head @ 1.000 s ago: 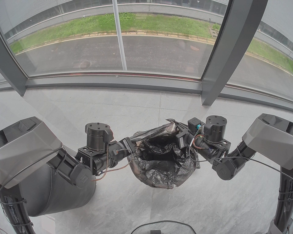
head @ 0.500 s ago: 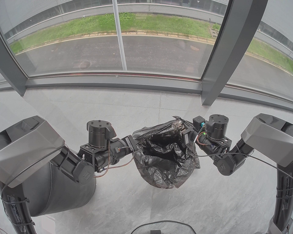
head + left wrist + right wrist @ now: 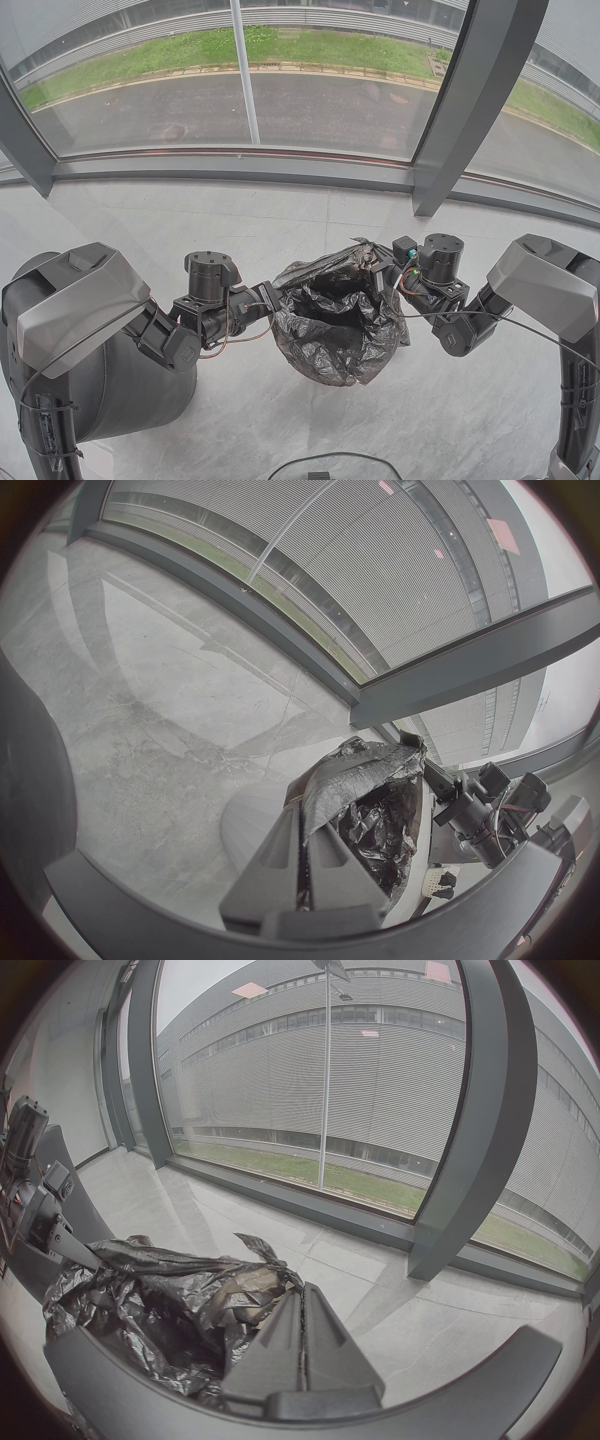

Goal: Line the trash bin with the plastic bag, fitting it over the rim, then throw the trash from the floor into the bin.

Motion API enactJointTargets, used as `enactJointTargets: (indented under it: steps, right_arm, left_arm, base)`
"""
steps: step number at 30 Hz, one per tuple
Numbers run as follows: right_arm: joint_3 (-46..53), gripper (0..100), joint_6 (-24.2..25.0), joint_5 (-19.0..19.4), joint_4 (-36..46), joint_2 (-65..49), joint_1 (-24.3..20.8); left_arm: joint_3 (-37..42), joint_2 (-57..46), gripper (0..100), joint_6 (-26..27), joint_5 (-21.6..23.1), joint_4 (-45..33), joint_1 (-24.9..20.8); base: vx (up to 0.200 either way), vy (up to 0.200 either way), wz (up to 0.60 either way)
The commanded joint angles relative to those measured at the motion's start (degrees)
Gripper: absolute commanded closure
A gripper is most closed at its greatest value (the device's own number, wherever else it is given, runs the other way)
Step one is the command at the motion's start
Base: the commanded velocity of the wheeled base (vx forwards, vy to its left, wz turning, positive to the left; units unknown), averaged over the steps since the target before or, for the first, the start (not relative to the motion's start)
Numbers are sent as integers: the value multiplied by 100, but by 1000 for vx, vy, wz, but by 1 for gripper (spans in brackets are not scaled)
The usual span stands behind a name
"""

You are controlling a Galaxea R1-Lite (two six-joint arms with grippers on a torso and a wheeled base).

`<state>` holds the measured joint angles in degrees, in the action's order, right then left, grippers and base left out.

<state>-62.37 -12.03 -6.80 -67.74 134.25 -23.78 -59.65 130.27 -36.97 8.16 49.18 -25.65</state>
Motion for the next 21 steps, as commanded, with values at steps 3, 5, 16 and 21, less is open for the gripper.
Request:
enactJointTargets:
  steps: [3, 5, 16, 21]
  right_arm:
    - [-171, 100, 8, -40, -11, 241, 67]
    - [-223, 100, 8, -40, -11, 303, 67]
    - [-619, 100, 228, -111, -11, 637, 58]
    - [-786, 100, 236, -190, -2, 778, 76]
  left_arm:
    - [-108, 192, 100, -3, 46, 4, 86]
    - [-135, 201, 100, -3, 46, 4, 104]
    - [-416, 385, 100, 129, 142, -5, 209]
    - [-434, 447, 100, 252, 230, 4, 236]
  base:
    - [0, 0, 0]
    - [0, 0, 0]
    - [0, 0, 0]
    - [0, 0, 0]
